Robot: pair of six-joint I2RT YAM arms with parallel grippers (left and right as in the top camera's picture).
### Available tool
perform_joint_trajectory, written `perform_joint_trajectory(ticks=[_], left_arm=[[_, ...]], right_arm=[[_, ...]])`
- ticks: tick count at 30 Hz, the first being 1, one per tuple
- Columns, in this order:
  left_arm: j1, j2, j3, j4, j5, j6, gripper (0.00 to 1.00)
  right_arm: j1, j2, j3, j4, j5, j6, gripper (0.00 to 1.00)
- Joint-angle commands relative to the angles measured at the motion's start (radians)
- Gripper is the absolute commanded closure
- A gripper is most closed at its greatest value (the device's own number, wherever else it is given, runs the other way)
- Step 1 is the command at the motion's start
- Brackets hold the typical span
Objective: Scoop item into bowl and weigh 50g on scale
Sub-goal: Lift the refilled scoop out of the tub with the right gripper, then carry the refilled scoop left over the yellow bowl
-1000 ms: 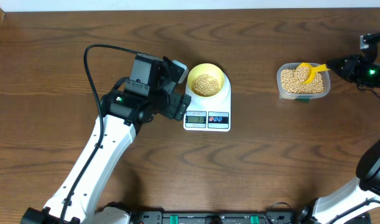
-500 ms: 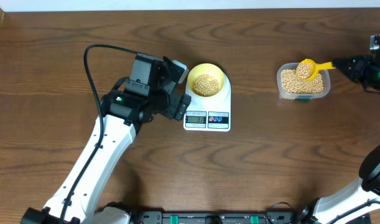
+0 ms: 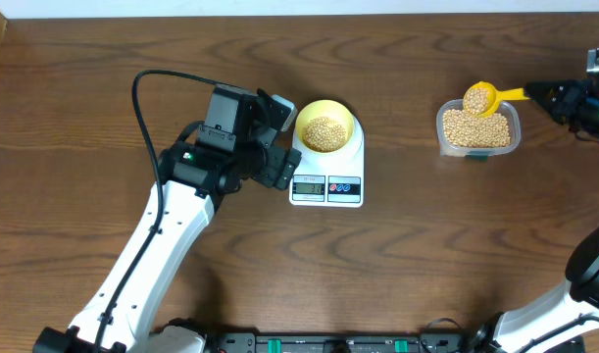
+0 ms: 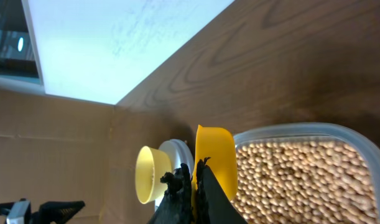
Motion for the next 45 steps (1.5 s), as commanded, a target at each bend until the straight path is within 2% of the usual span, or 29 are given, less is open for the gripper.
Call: perform_joint_trajectory(ticks=[1,14,26,45], left_arm=[[0.003,-0.002,-0.003,0.0,0.008,0.017,0.13],[0.003,-0.002,-0.003,0.0,0.008,0.017,0.13],[0.003,-0.002,-0.003,0.0,0.008,0.017,0.13],[0.003,-0.002,-0.003,0.0,0.008,0.017,0.13]], right_arm=[[0.035,0.009,-0.004,0.026,-0.04,0.095,0.99],[0.183,0.009,-0.004,0.188,-0.039,0.286,0.99],[0.347,0.009,-0.004,0.244,-0.038,0.312,0.99],[0.567,0.009,-0.004,0.298,0.074,0.349,0.99]])
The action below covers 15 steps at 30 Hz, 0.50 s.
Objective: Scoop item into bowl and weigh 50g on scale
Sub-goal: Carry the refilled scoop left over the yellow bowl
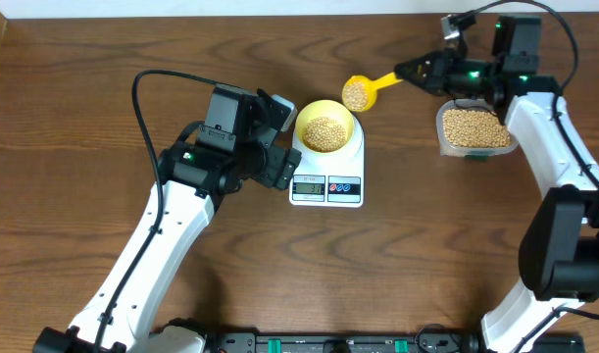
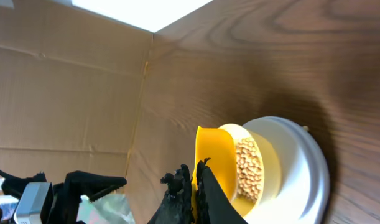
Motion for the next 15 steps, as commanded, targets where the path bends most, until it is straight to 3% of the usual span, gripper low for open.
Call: perform_joint_trajectory(ticks=[1,15], left_arm=[[0.003,-0.002,-0.003,0.0,0.008,0.017,0.13],[0.003,-0.002,-0.003,0.0,0.008,0.017,0.13]], right_arm=[[0.04,0.009,-0.003,0.013,0.004,0.012,0.99],[0.135,0.009,-0.003,0.03,0.038,-0.065,0.99]])
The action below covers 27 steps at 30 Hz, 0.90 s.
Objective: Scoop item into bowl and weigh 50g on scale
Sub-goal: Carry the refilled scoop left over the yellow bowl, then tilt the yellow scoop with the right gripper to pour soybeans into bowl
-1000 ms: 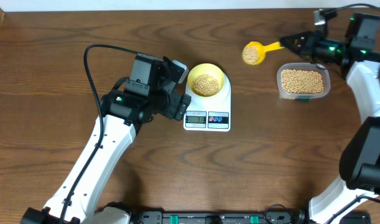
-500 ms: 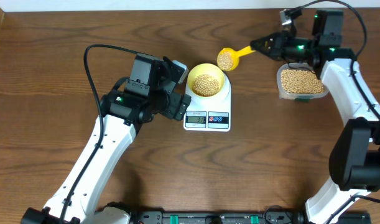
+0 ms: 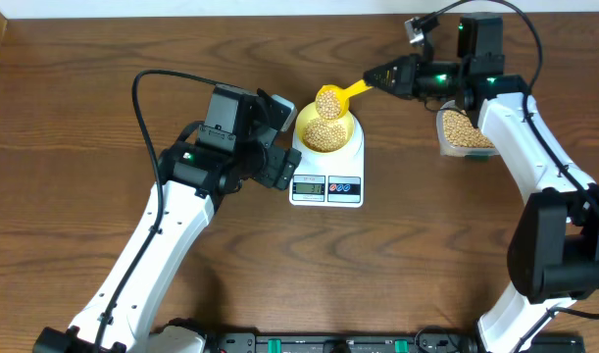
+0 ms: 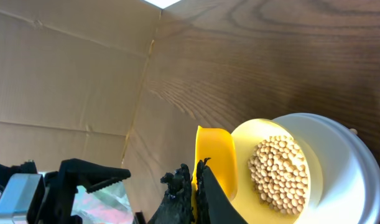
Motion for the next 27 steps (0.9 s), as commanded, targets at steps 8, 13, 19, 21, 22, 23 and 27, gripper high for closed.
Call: perform_joint_trajectory(ticks=[8,13,19,21,22,23,27], left_arm=[[0.003,-0.002,-0.003,0.0,0.008,0.017,0.13],[0.003,-0.002,-0.003,0.0,0.008,0.017,0.13],[0.003,-0.002,-0.003,0.0,0.008,0.017,0.13],[0.003,-0.002,-0.003,0.0,0.008,0.017,0.13],[0.003,-0.002,-0.003,0.0,0.008,0.017,0.13],[0.003,-0.002,-0.003,0.0,0.008,0.017,0.13],[0.003,-0.002,-0.003,0.0,0.008,0.017,0.13]], right_arm=[[0.025,0.009,-0.003,0.004,0.027,-0.164,0.99],[0.03,0.009,-0.003,0.003,0.027,-0.286,0.99],[0.047,0.009,-0.003,0.003,0.029,-0.441,0.99],[0.054,0.009,-0.003,0.003,0.061,-0.449,0.99],[0.058,0.009,-0.003,0.002,0.084,-0.449,0.99],[0.062,0.009,-0.003,0.002,0.103,-0.449,0.99],[0.073,0.009,-0.003,0.003,0.149,-0.45,0.99]])
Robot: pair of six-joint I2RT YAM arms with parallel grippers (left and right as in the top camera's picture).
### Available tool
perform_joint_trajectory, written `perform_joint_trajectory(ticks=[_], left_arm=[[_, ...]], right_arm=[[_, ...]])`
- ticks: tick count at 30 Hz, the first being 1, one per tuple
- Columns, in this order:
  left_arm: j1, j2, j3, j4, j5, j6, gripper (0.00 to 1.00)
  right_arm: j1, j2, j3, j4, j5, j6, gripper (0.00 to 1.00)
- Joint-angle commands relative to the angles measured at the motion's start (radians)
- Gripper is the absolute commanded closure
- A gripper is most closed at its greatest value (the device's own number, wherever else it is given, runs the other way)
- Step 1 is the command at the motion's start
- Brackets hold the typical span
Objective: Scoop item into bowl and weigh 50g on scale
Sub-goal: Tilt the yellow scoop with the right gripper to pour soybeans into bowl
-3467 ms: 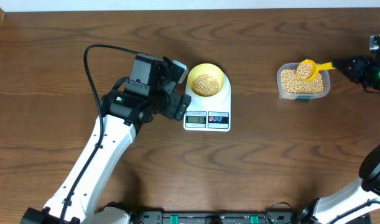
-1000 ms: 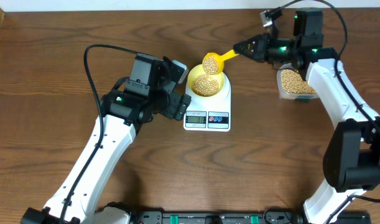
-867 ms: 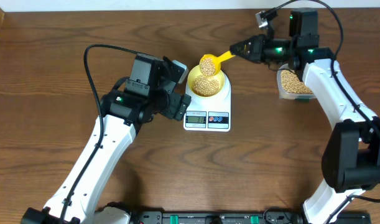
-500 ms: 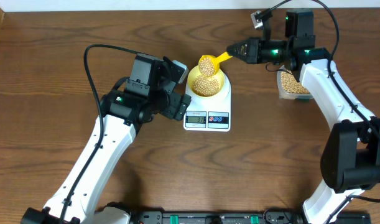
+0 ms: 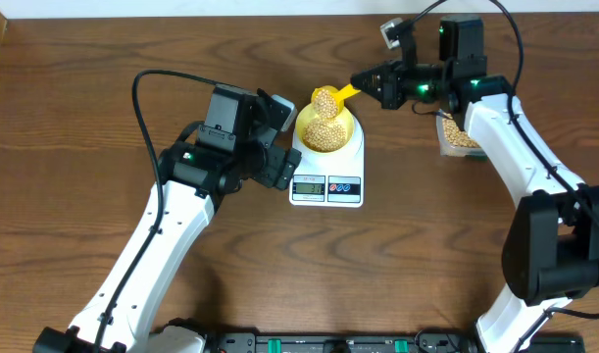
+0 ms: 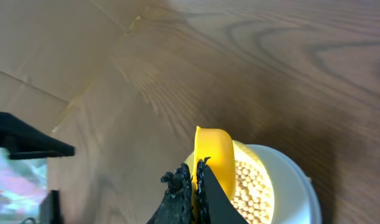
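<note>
A yellow bowl heaped with pale beans sits on the white scale. My right gripper is shut on the handle of a yellow scoop, which hangs over the bowl's back rim, still holding beans. In the right wrist view the scoop stands on edge over the bowl, my right gripper clamped on it. My left gripper hovers just left of the bowl with its jaws apart.
A clear tub of beans stands at the right, partly hidden by my right arm. The scale's display faces the front edge. A cardboard wall shows beyond the table's left side in the right wrist view.
The right gripper has moved a little left and the scoop has tipped further over the bowl. The pile in the bowl looks higher. The left arm has not moved.
First the loaded scoop was held over the bean tub at the right. Then it was between the tub and the scale, behind the bowl. Then it hung above the bowl, and now it is tilted there with beans over the pile.
</note>
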Motion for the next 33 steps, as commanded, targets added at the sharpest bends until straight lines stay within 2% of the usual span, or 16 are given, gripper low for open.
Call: perform_joint_trajectory(ticks=[1,6,23,33], left_arm=[[0.003,-0.002,-0.003,0.001,0.008,0.017,0.12],[0.003,-0.002,-0.003,0.001,0.008,0.017,0.13],[0.003,-0.002,-0.003,0.001,0.008,0.017,0.13],[0.003,-0.002,-0.003,0.001,0.008,0.017,0.13]], right_arm=[[0.017,0.009,-0.003,0.003,0.052,-0.039,0.99],[0.02,0.009,-0.003,0.002,0.052,-0.061,0.99],[0.023,0.009,-0.004,-0.002,0.052,-0.29,0.99],[0.023,0.009,-0.004,-0.002,0.052,-0.299,0.99]])
